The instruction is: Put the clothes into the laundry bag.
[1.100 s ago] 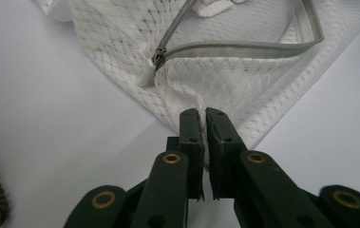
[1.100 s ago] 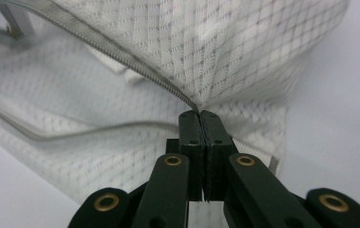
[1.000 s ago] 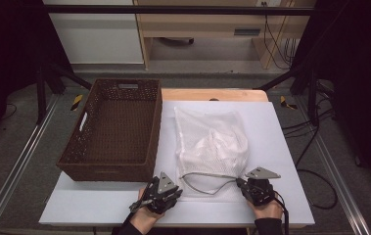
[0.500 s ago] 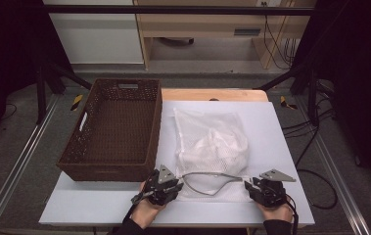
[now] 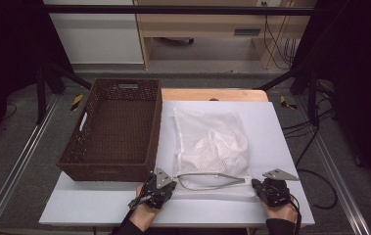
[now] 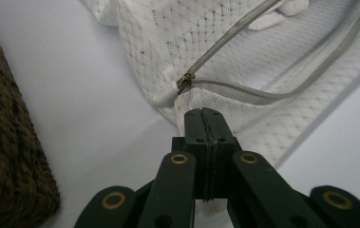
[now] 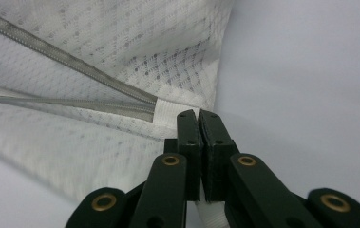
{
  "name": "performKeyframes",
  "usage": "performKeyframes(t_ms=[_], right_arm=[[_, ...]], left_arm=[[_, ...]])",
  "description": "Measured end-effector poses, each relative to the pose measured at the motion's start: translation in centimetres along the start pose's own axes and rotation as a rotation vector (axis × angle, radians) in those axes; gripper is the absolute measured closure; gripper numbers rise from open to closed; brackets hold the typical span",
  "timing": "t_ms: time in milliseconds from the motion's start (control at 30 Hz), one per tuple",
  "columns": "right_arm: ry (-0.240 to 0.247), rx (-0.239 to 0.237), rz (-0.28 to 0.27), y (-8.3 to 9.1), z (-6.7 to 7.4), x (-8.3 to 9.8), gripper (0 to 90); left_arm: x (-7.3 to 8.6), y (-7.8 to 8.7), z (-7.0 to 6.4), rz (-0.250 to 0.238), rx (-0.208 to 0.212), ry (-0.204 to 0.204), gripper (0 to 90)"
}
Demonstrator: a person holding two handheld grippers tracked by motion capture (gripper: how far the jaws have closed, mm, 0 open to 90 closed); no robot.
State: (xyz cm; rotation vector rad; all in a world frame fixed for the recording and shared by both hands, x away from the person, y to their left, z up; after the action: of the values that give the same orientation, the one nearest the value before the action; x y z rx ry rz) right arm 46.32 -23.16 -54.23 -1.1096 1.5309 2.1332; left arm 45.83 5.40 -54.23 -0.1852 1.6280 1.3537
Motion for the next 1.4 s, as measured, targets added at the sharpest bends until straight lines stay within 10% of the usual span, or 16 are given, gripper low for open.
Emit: performKeyframes(t_ms=[233, 767, 1400], right_arm=[[0.022, 0.014, 0.044, -0.2, 0.2, 0.6, 84.7], [0.092, -0.116, -0.191, 0.9, 3.9, -4.1, 56.5], [0.202, -0.261, -0.213, -1.9, 12.2, -9.3, 54.9]], left_arm=[[0.3, 0.0, -0.1, -0.002, 0.023, -0.004, 74.8], [1.7, 1.6, 0.3, 0.019, 0.131, 0.001, 59.2], [1.9, 1.2, -0.7, 0.051, 0.123, -0.067, 86.2]])
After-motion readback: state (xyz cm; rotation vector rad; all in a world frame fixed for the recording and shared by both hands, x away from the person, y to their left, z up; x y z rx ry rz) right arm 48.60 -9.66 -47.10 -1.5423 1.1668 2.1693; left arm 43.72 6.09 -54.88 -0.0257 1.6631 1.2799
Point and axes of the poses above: each handheld gripper's, and its own axes: y roughly backward along the jaws, x roughly out of its underside, z roughly to its left, the point moved 10 cm from there along -y, roughly forward along the jaws, and after that the axes turned 8 degrees about -x, right-handed, at the moved point
